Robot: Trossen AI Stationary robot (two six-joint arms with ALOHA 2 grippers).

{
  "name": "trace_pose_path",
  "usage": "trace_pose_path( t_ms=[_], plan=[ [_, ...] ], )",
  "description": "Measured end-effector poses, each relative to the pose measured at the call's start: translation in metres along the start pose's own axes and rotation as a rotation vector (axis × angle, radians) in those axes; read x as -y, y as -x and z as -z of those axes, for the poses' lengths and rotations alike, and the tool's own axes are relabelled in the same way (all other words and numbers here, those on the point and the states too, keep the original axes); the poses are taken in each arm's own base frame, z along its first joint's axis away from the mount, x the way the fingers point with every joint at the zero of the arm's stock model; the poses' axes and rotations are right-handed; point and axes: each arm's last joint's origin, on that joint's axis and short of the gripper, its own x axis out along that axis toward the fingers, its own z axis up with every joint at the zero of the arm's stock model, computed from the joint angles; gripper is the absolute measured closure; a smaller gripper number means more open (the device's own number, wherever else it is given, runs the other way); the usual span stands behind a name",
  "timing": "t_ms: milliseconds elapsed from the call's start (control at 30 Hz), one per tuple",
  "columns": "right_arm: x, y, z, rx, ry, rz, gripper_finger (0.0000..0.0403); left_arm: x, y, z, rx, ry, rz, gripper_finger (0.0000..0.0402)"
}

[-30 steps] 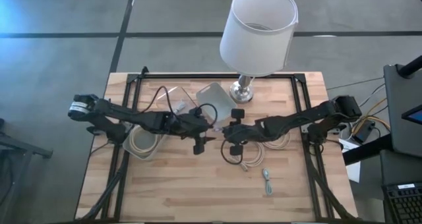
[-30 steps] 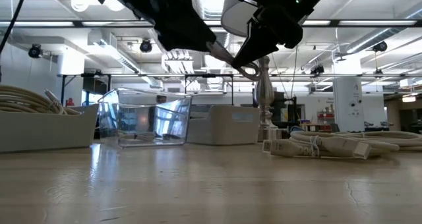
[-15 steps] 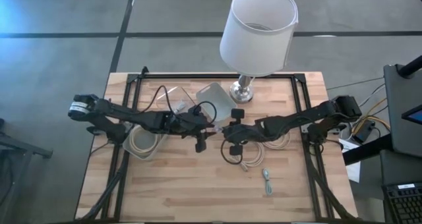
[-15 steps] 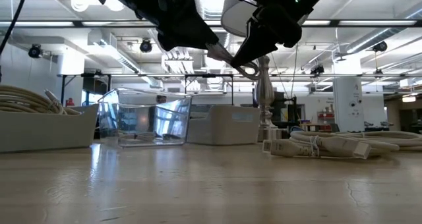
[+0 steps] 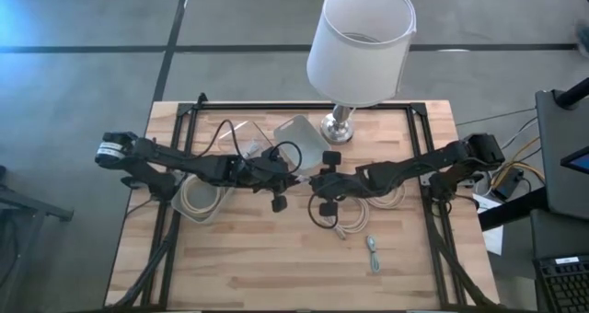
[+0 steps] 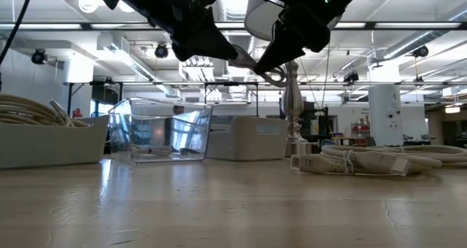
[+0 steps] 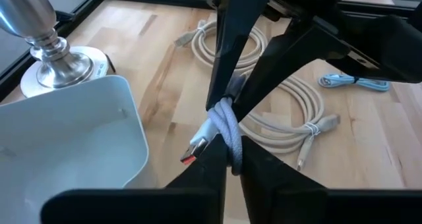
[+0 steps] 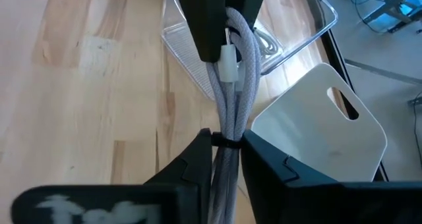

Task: Pick & Place USB Port
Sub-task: Put the purple charger cable into the transparent bin

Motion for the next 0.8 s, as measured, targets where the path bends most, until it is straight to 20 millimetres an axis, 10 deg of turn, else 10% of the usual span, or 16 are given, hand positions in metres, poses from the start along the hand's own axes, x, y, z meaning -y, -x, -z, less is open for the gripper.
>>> trace_pose_path(
  t_ms=[500, 800],
  plan=[
    [0.001, 0.005, -0.002, 0.014, -0.026, -0.004, 0.0238, -0.005, 0.003, 0.000, -0.018, -0.029, -0.082, 0.0373],
    [0.005, 0.034, 0.005, -0.075, -0.095, -0.025, 0.0227, -0.014, 0.040, -0.015, -0.175, -0.045, -0.213, 0.0377]
  ],
)
